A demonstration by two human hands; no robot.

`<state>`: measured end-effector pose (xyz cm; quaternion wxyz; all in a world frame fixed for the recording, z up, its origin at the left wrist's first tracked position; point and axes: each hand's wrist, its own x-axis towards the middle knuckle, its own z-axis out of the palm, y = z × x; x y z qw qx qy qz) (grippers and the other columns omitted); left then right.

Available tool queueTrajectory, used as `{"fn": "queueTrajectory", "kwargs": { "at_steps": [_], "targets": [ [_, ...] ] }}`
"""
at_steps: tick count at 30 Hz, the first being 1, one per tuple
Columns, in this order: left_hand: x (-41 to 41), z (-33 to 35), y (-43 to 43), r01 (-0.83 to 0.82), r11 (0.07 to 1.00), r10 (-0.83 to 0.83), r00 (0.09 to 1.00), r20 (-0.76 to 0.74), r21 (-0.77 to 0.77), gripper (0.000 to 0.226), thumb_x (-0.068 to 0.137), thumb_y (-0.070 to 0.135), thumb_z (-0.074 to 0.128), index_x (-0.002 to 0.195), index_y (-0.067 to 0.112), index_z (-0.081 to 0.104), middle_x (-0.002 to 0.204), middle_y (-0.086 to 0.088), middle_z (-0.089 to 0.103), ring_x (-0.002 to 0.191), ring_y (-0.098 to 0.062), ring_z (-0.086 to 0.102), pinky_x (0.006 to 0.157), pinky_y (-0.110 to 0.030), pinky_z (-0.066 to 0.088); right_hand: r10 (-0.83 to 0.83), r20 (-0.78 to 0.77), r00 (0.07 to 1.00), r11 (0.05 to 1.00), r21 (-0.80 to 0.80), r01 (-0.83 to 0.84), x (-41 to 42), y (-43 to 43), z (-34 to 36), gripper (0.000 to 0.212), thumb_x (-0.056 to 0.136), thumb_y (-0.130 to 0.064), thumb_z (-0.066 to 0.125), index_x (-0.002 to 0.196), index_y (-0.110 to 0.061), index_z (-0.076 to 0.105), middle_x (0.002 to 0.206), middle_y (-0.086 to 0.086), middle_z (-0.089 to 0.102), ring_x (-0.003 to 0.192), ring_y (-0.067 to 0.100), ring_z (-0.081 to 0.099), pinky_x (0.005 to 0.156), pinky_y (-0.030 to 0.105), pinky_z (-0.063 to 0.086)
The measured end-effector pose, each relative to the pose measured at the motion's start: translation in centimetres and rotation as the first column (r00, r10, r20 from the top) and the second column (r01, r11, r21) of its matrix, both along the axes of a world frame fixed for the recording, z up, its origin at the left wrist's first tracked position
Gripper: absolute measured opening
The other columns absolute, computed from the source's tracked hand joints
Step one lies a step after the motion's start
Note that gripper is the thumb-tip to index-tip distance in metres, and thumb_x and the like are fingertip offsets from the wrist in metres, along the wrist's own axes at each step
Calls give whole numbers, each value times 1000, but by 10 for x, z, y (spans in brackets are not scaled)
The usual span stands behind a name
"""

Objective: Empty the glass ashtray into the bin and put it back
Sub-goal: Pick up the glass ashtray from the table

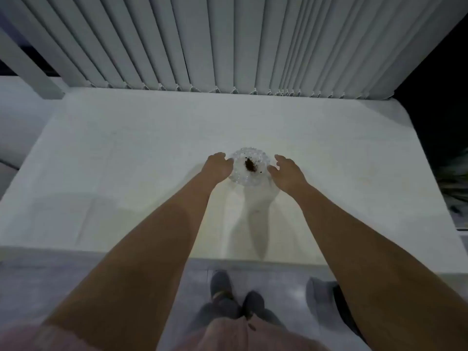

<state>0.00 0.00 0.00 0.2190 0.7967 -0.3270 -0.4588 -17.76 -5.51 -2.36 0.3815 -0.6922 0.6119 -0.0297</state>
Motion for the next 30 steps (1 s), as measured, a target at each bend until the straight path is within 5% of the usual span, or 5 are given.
{"fn": "queueTrajectory", "kwargs": {
  "at_steps": [6, 13, 20, 24, 30],
  "targets": [
    [2, -2, -15, -141, 989, 147, 970, -193, 44, 30, 100, 27, 43, 117, 5, 54, 119, -12, 56, 116, -33, 60, 92, -41, 54, -118, 41, 992, 986, 119, 113, 18, -17, -16, 51, 101, -17, 41, 152, -11, 40, 145, 20, 49, 119, 39, 61, 104, 49, 50],
    [0, -9, -25, -240, 968, 250, 919, -305, 70, 49, 102, 37, 33, 137, 5, 45, 126, -11, 53, 100, -26, 55, 86, -36, 55, -252, 154, 955, 946, 245, 210, 24, -27, -21, 48, 100, -8, 41, 148, -13, 46, 142, 23, 55, 101, 33, 63, 69, 34, 56],
    [-2, -13, -31, -333, 934, 354, 832, -427, 126, 60, 99, 47, 31, 141, 6, 46, 144, -13, 52, 120, -31, 57, 103, -45, 49, -393, 193, 899, 895, 304, 326, 27, -32, -22, 51, 91, 0, 41, 136, -13, 60, 131, 14, 62, 75, 26, 65, 38, 21, 53],
    [-8, -4, -27, -342, 934, 347, 791, -504, 107, 55, 104, 44, 29, 132, 3, 52, 101, -10, 62, 98, -28, 59, 99, -44, 52, -385, 193, 903, 904, 274, 327, 22, -29, -22, 48, 90, -1, 41, 134, -10, 60, 117, 14, 65, 55, 17, 57, 54, 25, 54],
    [-11, 1, -27, -341, 935, 340, 787, -515, 97, 57, 100, 53, 31, 121, 8, 57, 114, -12, 64, 105, -30, 64, 101, -44, 51, -423, 245, 872, 889, 299, 348, 4, -27, -12, 42, 92, -8, 41, 129, -10, 60, 115, 12, 66, 59, 22, 57, 77, 40, 58]
  ]
}}
